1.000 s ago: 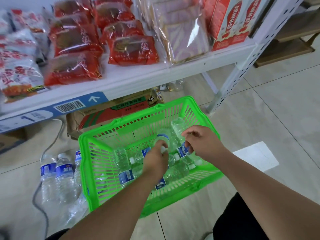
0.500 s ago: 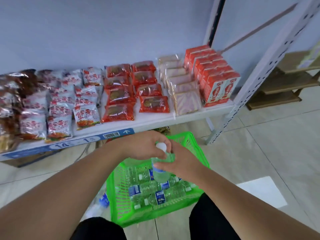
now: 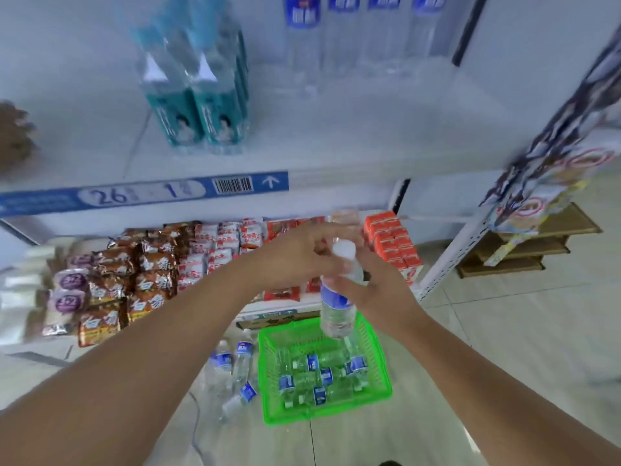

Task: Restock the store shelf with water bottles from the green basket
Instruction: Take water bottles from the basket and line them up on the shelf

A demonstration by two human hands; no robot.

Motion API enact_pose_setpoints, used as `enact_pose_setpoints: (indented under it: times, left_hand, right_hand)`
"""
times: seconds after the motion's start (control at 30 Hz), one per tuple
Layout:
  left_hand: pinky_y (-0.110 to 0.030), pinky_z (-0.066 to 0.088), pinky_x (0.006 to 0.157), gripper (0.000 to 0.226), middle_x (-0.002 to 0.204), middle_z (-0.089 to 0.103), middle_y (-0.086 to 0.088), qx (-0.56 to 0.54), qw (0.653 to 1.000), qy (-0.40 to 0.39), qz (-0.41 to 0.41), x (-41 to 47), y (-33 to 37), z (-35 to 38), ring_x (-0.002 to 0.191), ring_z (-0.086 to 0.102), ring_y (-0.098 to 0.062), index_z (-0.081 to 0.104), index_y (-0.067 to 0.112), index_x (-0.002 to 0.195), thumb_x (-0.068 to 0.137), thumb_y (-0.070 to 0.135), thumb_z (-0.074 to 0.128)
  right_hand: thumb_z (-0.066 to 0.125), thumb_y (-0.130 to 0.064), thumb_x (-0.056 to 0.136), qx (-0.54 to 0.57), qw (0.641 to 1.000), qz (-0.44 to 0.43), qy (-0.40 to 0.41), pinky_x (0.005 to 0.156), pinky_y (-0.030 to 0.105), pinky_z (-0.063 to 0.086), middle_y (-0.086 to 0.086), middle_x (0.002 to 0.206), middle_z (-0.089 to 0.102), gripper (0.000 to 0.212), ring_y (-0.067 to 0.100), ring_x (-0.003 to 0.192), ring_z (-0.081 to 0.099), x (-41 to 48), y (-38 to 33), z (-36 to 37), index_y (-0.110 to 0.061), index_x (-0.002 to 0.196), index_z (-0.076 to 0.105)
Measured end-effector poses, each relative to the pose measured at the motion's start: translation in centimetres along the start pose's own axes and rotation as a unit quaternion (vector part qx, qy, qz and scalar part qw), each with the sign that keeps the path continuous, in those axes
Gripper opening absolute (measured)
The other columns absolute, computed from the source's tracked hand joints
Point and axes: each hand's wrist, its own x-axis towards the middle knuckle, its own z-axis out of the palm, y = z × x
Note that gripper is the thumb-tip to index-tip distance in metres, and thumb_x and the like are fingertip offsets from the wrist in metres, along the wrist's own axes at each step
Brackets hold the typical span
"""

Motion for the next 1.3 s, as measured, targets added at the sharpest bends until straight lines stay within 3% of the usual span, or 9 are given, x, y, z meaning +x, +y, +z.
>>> enact_pose_setpoints:
  times: [0.13,0.37,0.47,0.53,0.7,0.9,1.0,1.1,1.3]
  left_hand:
    - [-0.022,0.045,0.068,0.041,0.081,0.057,0.002,-0.032,0.989,0.144,-0.005,-4.3,4.4,-1.9,0.07,0.054,-0.006,0.061,0.044,0.118,0.082,0.04,0.08]
    - [-0.002,0.044,0.079,0.057,0.106,0.062,0.044,0.043,0.993,0.107,0.007,-9.8,6.8,-0.1,0.099,0.06,0.02,0.052,0.046,0.117,0.08,0.021,0.087]
    - [-0.016,0.049,0.087,0.076,0.118,0.063,0.028,0.066,0.978,0.199,0.004,-10.3,7.9,0.4,0.107,0.063,0.006,0.045,0.046,0.129,0.07,0.045,0.091]
    - [-0.008,0.047,0.08,0.07,0.108,0.064,0.034,0.044,0.969,0.245,0.009,-10.4,8.5,0.4,0.102,0.064,0.011,0.045,0.038,0.127,0.072,0.043,0.09]
    - [-0.005,0.045,0.078,0.054,0.107,0.07,0.023,0.062,0.98,0.181,0.052,-10.3,10.7,-2.2,0.098,0.063,0.015,0.057,0.036,0.125,0.079,0.035,0.085]
    - [-0.037,0.051,0.106,0.055,0.131,0.065,0.019,0.086,0.986,0.119,0.081,-6.3,12.9,-3.7,0.12,0.062,-0.002,0.052,0.046,0.136,0.088,0.035,0.079]
    - [-0.028,0.051,0.104,0.054,0.123,0.065,0.031,0.115,0.982,0.14,0.057,-3.1,13.4,-4.0,0.114,0.062,0.006,0.053,0.061,0.123,0.084,0.036,0.081]
    - [-0.032,0.051,0.1,0.05,0.112,0.057,0.02,0.164,0.963,0.216,0.007,1.8,13.4,-4.8,0.113,0.058,-0.009,0.058,0.04,0.124,0.08,0.042,0.082]
    - [-0.028,0.05,0.097,0.063,0.126,0.058,0.013,0.155,0.935,0.315,-0.054,12.1,12.1,-5.9,0.115,0.06,-0.01,0.051,0.036,0.134,0.078,0.041,0.079]
  right_hand:
    - [0.075,-0.045,0.087,0.013,1.0,-0.016,0.022,0.069,0.012,0.046,-0.03,0.088,0.071,0.012,-0.01,0.08,0.065,0.6,-7.7,-3.8,-0.041,0.095,0.067]
    - [0.068,-0.062,0.078,0.04,0.996,-0.063,0.041,0.07,0.019,0.05,-0.011,0.093,0.076,0.036,0.006,0.086,0.072,1.1,-19.8,-8.0,-0.033,0.099,0.074]
    - [0.07,-0.057,0.084,0.041,0.994,-0.068,0.077,0.071,0.028,0.053,-0.01,0.09,0.075,0.032,0.007,0.082,0.071,1.2,-23.4,-8.7,-0.029,0.097,0.073]
    - [0.071,-0.059,0.083,0.035,0.994,-0.053,0.094,0.071,0.033,0.059,-0.011,0.089,0.074,0.034,0.007,0.08,0.072,1.3,-25.2,-8.9,-0.028,0.098,0.07]
    - [0.064,-0.062,0.086,0.014,0.999,-0.028,0.022,0.071,0.035,0.065,-0.013,0.108,0.069,0.041,0.009,0.093,0.071,1.3,-27.5,-10.7,-0.034,0.116,0.059]
    - [0.063,-0.058,0.09,0.081,0.997,-0.001,0.014,0.071,0.038,0.065,-0.015,0.11,0.07,0.029,0.01,0.091,0.073,3.8,-26.9,-13.9,-0.043,0.115,0.061]
    - [0.069,-0.056,0.086,0.106,0.993,0.003,0.048,0.074,0.044,0.065,-0.013,0.103,0.073,0.028,0.01,0.088,0.074,6.3,-25.8,-14.9,-0.04,0.109,0.066]
    - [0.072,-0.051,0.085,0.104,0.993,0.015,0.052,0.079,0.045,0.063,-0.02,0.103,0.065,0.022,0.011,0.092,0.068,10.2,-24.3,-16.1,-0.043,0.101,0.058]
    - [0.079,-0.041,0.083,0.106,0.992,0.054,0.045,0.086,0.05,0.06,-0.005,0.125,0.059,0.047,0.023,0.112,0.062,19.6,-21.6,-18.5,-0.032,0.123,0.056]
